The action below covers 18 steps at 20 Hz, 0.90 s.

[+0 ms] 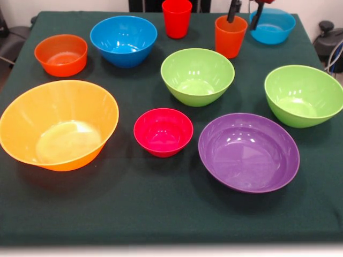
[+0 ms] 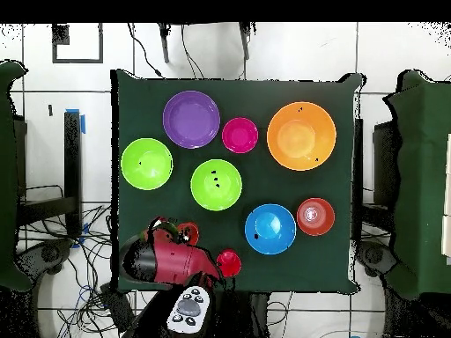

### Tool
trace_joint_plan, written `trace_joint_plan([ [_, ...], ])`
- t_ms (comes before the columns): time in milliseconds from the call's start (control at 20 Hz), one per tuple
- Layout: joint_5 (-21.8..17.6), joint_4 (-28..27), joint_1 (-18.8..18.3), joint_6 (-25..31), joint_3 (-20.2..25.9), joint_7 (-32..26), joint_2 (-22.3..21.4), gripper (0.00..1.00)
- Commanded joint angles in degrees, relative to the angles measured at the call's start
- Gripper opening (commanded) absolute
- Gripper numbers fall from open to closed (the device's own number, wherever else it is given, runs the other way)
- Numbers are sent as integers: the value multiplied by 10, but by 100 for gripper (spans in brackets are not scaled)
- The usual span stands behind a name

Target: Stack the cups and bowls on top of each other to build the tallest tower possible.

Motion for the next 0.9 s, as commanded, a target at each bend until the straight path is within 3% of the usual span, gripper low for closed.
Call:
trace_joint_plan([
  [50, 8, -25, -10, 29, 39, 77, 12, 100],
  [900, 0, -47, -7, 19, 32, 66, 48, 100],
])
